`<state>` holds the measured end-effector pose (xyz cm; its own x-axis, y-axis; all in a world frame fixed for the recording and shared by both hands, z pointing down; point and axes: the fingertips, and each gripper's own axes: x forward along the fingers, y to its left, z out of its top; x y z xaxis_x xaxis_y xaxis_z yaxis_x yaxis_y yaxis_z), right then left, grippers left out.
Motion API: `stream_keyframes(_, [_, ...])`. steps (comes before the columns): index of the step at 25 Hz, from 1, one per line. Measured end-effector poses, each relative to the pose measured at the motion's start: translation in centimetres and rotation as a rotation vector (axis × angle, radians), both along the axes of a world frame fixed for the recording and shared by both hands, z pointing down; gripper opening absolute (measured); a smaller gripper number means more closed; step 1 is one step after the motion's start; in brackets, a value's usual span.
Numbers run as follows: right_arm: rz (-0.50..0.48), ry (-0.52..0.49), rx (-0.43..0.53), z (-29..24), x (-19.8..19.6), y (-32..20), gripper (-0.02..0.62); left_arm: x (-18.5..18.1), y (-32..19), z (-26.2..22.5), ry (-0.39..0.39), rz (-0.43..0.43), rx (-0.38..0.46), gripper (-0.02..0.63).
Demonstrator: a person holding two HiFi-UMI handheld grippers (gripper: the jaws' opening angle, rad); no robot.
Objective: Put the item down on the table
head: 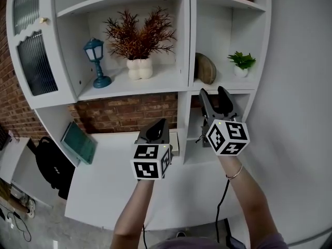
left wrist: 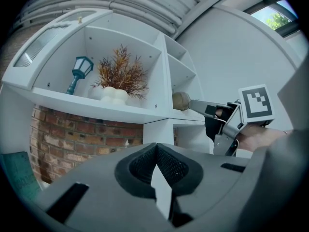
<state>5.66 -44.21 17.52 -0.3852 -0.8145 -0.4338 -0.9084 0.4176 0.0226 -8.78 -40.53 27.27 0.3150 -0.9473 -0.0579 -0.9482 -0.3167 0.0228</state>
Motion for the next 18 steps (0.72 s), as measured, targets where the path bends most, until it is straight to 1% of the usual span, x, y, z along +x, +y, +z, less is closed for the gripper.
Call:
stream_keyframes(4, [-0.032, 0.018, -0.051, 2.4, -0.5, 1.6, 0.230, 0.4, 0.4, 0.7, 0.010, 0.014, -0.004, 0.002])
stream_keyframes(7, [-0.055, 0.025, -0.089, 4.3, -0.7, 2.8, 0.210, 0.7, 0.9, 1.5, 0.002, 0.018, -0.010, 0.002])
stream_keyframes(18, [-0.115, 0.082, -0.302, 12.6, -1.2, 6.5, 0.132, 1.1, 3.1, 5.5, -0.010, 0.049, -0.075, 0.002])
